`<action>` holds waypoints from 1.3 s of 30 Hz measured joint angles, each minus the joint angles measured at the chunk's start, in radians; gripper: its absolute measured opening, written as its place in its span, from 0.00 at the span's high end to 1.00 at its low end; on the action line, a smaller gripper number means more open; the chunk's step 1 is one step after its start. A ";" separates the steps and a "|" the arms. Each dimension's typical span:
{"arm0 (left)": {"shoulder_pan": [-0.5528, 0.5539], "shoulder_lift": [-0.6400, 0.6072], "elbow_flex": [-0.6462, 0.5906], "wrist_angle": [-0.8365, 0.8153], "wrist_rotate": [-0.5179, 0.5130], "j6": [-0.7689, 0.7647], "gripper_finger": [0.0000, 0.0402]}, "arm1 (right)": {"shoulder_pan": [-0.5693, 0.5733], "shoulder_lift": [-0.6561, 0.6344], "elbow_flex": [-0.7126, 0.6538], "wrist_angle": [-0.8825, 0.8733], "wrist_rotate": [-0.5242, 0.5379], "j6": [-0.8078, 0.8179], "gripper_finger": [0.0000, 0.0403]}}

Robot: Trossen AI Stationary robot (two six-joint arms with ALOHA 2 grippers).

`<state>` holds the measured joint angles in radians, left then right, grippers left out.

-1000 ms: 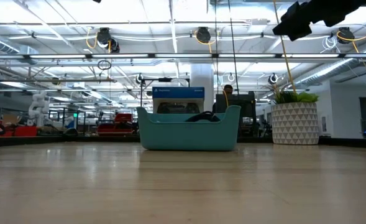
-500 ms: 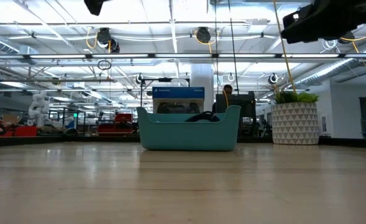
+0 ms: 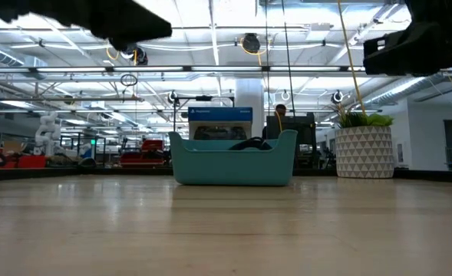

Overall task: Pick and place USB-C Cables
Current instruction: Return to Home Position

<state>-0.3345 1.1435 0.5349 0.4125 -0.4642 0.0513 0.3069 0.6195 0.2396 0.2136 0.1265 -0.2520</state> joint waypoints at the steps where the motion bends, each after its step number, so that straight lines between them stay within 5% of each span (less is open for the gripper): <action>1: 0.023 0.000 -0.020 0.029 0.029 0.000 0.81 | -0.002 -0.008 -0.013 0.007 0.000 -0.002 1.00; 7: 0.132 -0.020 -0.132 0.186 0.167 -0.005 0.98 | -0.020 -0.057 -0.070 0.007 -0.012 0.001 1.00; 20: 0.154 -0.126 -0.254 0.201 0.229 -0.010 0.99 | -0.073 -0.145 -0.203 0.170 -0.106 -0.035 1.00; 34: 0.154 -0.325 -0.520 0.412 0.229 -0.045 0.98 | -0.113 -0.221 -0.220 0.169 -0.133 -0.057 1.00; 39: 0.153 -0.368 -0.525 0.402 0.229 -0.023 0.98 | -0.134 -0.274 -0.221 0.165 -0.132 -0.037 1.00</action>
<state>-0.1818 0.7754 0.0097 0.8140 -0.2348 0.0288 0.1732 0.3456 0.0185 0.3789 -0.0059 -0.2886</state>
